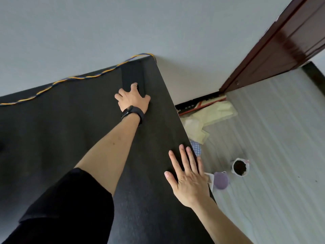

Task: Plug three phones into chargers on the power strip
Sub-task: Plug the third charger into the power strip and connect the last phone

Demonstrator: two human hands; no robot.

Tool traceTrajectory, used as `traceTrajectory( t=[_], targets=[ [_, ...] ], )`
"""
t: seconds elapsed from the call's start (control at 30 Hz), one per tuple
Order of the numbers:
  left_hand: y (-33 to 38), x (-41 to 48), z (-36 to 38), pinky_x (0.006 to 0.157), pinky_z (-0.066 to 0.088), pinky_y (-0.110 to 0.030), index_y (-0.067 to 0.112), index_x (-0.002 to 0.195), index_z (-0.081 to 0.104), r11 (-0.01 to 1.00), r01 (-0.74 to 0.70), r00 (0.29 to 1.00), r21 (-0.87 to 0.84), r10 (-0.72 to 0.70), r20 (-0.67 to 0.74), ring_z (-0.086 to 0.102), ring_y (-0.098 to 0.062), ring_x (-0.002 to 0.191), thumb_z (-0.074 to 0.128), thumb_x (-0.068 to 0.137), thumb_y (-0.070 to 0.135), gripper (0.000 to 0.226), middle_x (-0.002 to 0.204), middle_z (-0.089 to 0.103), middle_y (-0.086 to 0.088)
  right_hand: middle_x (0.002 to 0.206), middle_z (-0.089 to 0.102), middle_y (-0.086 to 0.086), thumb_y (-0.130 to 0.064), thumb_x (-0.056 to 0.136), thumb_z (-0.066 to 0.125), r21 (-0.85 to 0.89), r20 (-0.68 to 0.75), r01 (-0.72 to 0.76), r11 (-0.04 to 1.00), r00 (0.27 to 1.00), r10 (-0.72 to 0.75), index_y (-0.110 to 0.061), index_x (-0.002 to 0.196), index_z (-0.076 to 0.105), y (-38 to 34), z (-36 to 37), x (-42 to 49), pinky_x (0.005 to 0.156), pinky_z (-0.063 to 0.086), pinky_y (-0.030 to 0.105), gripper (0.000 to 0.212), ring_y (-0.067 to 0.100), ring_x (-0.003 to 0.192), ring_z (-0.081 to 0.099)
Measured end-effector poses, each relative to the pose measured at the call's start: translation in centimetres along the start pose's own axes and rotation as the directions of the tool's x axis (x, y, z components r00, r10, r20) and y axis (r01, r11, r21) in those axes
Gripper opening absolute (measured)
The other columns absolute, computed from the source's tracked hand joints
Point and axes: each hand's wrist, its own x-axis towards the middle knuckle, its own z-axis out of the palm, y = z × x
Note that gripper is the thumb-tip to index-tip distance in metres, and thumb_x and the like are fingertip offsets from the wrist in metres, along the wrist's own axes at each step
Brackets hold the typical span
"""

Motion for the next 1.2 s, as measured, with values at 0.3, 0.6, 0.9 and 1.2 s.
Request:
traceTrajectory(
  t=[0.3,0.6,0.9,1.2],
  targets=[
    [-3.3,-7.6,-8.3,0.073,0.053,-0.031,0.024,0.102,0.073,0.462,0.42,0.897,-0.781,-0.078,0.435,0.062,-0.015,0.077,0.08,0.074,0.032,0.03,0.092,0.067,0.001,0.162,-0.035,-0.004,-0.074,0.092,0.017,0.054,0.305,-0.01,0.998,0.952,-0.007,-0.047,0.151,-0.024,0.3,-2.9,1.1,0.124,0.004,0.055,0.077,0.019,0.149,-0.031],
    [-13.8,-26.1,-15.1,0.083,0.056,-0.033,0.024,0.108,0.075,0.265,0.551,0.829,-0.791,-0.07,0.554,0.064,-0.016,0.085,0.08,0.077,0.029,0.032,0.092,0.071,0.0,0.14,0.058,-0.012,-0.088,0.08,0.033,0.589,0.453,-0.292,0.754,0.891,-0.009,-0.038,0.14,0.052,-7.0,-11.8,-2.5,0.1,0.036,0.029,0.08,0.017,0.135,0.05],
    [-28.9,-39.9,-18.3,0.08,0.054,-0.017,0.013,0.12,0.07,0.417,0.46,0.888,-0.784,-0.209,0.41,0.072,-0.004,0.092,0.08,0.081,0.02,0.041,0.1,0.077,0.005,0.088,0.079,-0.008,-0.057,0.091,0.062,0.771,0.547,-0.406,0.49,0.817,-0.183,-0.027,0.094,0.073,-24.5,-10.2,-12.6,0.075,0.062,0.033,0.032,0.006,0.081,0.076],
    [-46.7,-48.7,-23.1,0.08,0.041,-0.005,0.04,0.124,0.065,0.87,0.267,0.96,-0.413,-0.202,0.194,0.062,0.0,0.096,0.065,0.065,0.057,0.061,0.107,0.065,0.018,0.099,0.076,0.013,-0.018,0.09,0.075,0.775,0.595,-0.49,0.4,0.779,-0.198,-0.018,0.105,0.058,-40.5,-2.9,-24.9,0.065,0.062,0.035,0.023,0.027,0.082,0.078]
  ],
)
